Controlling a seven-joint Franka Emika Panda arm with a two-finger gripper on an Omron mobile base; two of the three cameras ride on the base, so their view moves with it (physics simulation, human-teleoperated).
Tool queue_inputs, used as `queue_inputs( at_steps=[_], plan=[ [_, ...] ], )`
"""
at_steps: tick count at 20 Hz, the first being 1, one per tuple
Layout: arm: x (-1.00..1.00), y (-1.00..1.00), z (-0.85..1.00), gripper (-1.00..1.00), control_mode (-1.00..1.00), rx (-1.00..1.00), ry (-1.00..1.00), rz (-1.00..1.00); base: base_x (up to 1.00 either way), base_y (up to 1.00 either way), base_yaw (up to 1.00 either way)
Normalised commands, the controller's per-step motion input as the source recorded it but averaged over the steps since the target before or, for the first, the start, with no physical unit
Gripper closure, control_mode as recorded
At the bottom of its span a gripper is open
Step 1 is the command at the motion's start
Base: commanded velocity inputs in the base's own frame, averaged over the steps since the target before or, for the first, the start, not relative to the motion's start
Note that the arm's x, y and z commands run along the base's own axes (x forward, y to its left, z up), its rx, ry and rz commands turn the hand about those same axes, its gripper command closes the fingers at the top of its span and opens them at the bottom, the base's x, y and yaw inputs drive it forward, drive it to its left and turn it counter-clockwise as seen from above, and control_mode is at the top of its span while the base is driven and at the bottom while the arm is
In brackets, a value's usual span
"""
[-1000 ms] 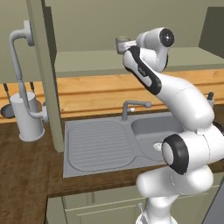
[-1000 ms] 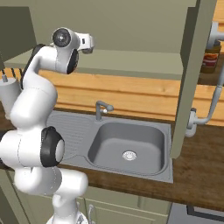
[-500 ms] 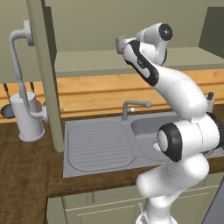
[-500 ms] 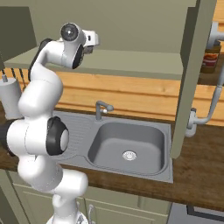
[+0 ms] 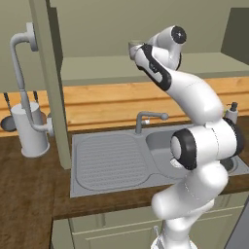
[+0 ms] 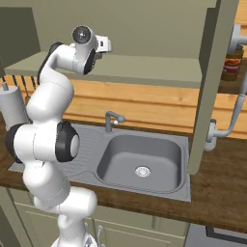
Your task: Gather all objects into one cabinet and sort the glasses and bowls to opposite sides.
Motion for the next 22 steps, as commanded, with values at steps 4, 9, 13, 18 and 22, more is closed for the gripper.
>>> queue_inputs(
  at_steps=[4,9,13,18,22],
  plan=[
    [0.47,0.00,-0.10,-1.00,-1.00,0.00,0.01,0.00,0.00,0.00,0.00],
    [0.49,0.00,-0.03,-1.00,-1.00,0.00,0.00,0.00,0.00,0.00,0.00],
    [0.43,0.00,0.00,-1.00,-1.00,0.00,0.00,0.00,0.00,0.00,0.00],
    [0.19,0.00,-0.02,1.00,-1.00,0.00,0.00,0.00,0.00,0.00,0.00],
    [0.06,0.00,-0.08,1.00,-1.00,0.00,0.00,0.00,0.00,0.00,0.00]
  ],
)
